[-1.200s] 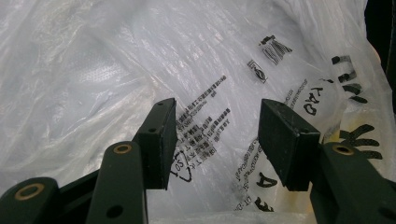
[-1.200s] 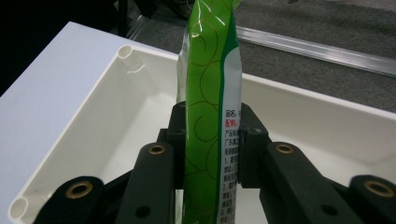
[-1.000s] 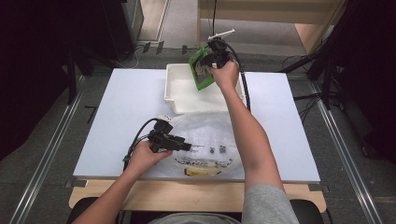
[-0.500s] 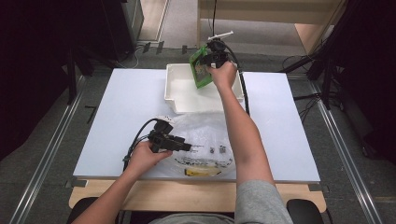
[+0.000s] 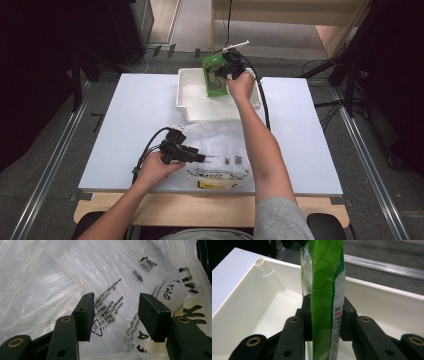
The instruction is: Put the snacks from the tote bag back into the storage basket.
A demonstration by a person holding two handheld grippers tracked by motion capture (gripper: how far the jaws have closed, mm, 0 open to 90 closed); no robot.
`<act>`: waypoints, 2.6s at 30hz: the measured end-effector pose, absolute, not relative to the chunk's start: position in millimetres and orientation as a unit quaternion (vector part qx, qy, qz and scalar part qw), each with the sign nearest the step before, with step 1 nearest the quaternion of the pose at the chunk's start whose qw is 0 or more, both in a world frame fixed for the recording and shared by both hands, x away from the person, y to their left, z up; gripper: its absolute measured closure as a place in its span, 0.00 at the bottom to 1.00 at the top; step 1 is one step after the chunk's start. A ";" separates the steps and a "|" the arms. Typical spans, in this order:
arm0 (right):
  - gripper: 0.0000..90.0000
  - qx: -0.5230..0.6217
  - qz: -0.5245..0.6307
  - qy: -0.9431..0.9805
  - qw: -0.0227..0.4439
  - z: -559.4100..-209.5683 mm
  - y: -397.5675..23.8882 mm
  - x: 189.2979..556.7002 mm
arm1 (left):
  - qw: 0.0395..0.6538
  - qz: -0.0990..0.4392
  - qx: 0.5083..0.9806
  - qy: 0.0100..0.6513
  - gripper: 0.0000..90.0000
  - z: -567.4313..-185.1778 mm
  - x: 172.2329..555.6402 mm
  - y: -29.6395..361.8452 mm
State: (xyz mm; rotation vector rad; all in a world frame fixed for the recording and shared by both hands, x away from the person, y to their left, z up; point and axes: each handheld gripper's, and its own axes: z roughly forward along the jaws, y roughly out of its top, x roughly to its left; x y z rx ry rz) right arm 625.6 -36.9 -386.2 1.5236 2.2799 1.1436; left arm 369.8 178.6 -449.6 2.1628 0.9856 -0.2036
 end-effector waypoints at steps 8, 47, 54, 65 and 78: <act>0.66 0.518 0.351 0.775 0.085 -393.6 -39.7 629.8 | 0.369 -0.080 0.842 0.385 0.53 -449.5 369.8 178.9; 0.42 0.540 0.333 0.767 0.095 -415.3 -51.2 639.7 | 0.369 -0.081 0.844 0.381 0.52 -450.6 369.6 178.1; 0.41 0.544 0.339 0.762 0.094 -416.9 -54.5 639.6 | 0.368 -0.081 0.844 0.381 0.52 -450.9 369.6 177.9; 0.41 0.544 0.342 0.760 0.098 -415.0 -58.4 637.0 | 0.366 -0.079 0.846 0.380 0.53 -450.7 369.6 177.7; 0.41 0.542 0.342 0.761 0.099 -410.3 -59.9 631.7 | 0.368 -0.078 0.845 0.381 0.53 -450.5 369.4 177.4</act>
